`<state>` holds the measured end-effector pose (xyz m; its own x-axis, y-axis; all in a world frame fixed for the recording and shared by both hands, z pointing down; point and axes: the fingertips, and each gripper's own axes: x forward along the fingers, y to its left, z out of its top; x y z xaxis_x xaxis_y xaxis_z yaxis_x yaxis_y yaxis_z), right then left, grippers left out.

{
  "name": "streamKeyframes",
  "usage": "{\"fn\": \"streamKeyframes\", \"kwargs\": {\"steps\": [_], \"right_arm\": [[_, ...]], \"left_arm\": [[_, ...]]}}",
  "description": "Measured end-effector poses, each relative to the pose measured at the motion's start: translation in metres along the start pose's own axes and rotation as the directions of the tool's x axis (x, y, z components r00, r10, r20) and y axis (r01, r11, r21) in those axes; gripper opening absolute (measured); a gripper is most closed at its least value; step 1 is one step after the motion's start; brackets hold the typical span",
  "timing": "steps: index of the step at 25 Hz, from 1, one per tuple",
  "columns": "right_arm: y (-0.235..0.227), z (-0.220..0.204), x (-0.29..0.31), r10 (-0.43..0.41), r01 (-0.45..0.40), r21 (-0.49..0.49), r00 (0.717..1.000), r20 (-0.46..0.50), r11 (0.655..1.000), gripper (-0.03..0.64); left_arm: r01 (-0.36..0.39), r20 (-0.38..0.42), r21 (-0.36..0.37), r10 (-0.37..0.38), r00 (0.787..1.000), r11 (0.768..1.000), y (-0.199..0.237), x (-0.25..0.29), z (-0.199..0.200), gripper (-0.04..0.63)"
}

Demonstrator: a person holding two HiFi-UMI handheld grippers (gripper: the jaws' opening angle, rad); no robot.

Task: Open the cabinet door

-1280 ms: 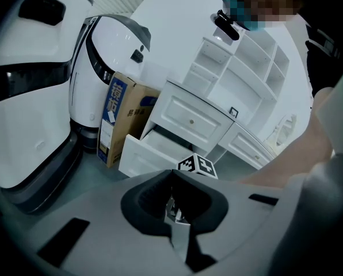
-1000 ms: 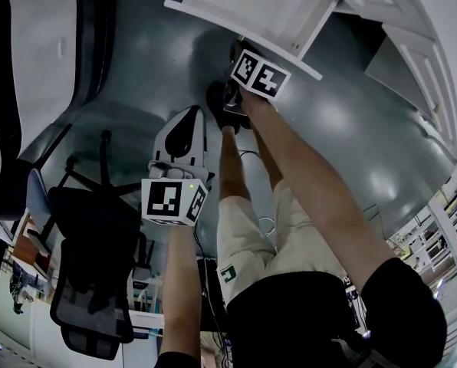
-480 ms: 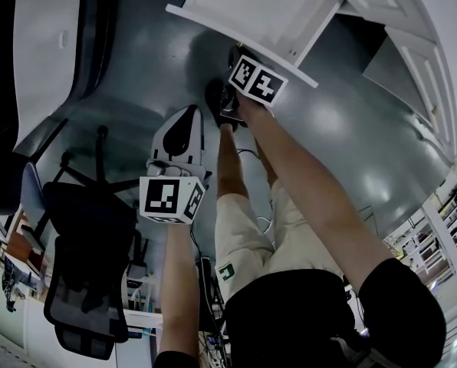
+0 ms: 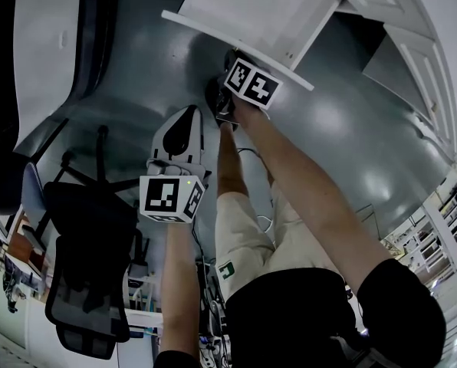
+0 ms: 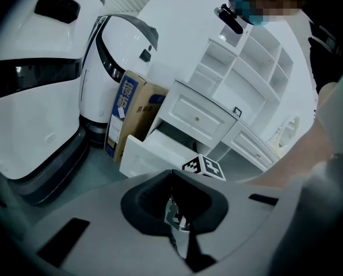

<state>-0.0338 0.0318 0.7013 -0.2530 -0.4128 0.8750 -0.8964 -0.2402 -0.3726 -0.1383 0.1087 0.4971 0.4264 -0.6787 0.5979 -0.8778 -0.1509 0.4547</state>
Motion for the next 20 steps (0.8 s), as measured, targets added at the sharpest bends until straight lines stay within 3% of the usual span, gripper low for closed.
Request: {"fn": "streamKeyframes", "kwargs": {"steps": [8,20], "right_arm": [[0.003,0.001,-0.004,0.001,0.001,0.061,0.999,-0.044,0.998,0.085],[0.006,-0.007,-0.078,0.009,-0.005,0.029,0.994,-0.109,1.000,0.083]], "left_arm": [[-0.002,-0.011,0.026,0.002,1.000,1.000,-0.001,-0.007,0.005,0.023],[0.020,-0.017,0.070,-0.019,1.000,0.997,-0.040,-0.032,0.045,0.023]]}}
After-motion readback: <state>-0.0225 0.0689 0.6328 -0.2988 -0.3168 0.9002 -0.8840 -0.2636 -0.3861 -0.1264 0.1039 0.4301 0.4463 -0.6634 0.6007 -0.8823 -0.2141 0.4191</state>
